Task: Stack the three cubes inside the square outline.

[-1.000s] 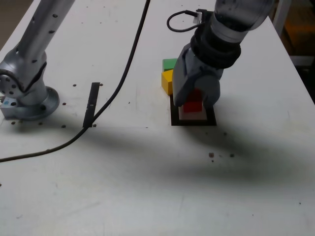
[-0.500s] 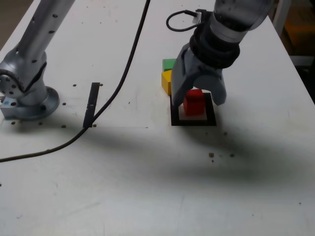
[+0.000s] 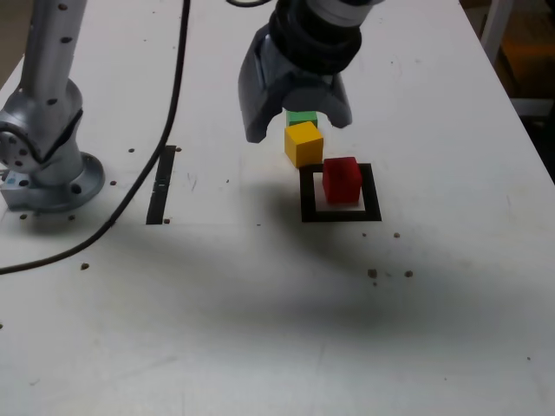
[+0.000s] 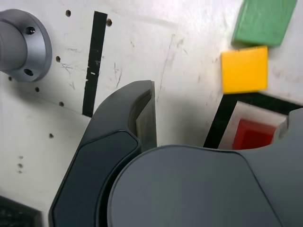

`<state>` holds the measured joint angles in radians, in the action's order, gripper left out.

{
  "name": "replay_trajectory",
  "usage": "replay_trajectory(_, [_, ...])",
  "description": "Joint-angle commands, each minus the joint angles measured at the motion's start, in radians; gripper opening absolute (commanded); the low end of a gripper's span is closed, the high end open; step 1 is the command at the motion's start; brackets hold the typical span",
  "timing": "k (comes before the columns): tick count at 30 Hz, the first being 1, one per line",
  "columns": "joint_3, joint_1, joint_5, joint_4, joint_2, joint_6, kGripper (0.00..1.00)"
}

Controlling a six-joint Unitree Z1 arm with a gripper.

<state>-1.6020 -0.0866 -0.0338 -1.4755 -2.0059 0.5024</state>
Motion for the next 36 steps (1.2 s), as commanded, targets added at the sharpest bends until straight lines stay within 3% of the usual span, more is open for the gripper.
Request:
replay_trajectory(1, [0.062, 0.012, 0.021, 0.068, 0.063, 0.035, 0.96])
replay_trajectory(4, [0.156, 0.027, 0.038, 0.186, 0.104, 0.055, 0.94])
replay_trajectory(8, [0.231, 0.041, 0.021, 0.274, 0.108, 0.052, 0.93])
replay_trajectory(13, [0.248, 0.051, 0.015, 0.289, 0.101, 0.045, 0.93])
replay_trajectory(25, [0.308, 0.082, 0.065, 0.419, 0.053, 0.019, 0.92])
replay_trajectory(32, [0.29, 0.082, 0.078, 0.39, 0.024, 0.019, 0.86])
replay_trajectory(36, [0.28, 0.082, 0.077, 0.371, 0.007, 0.017, 0.77])
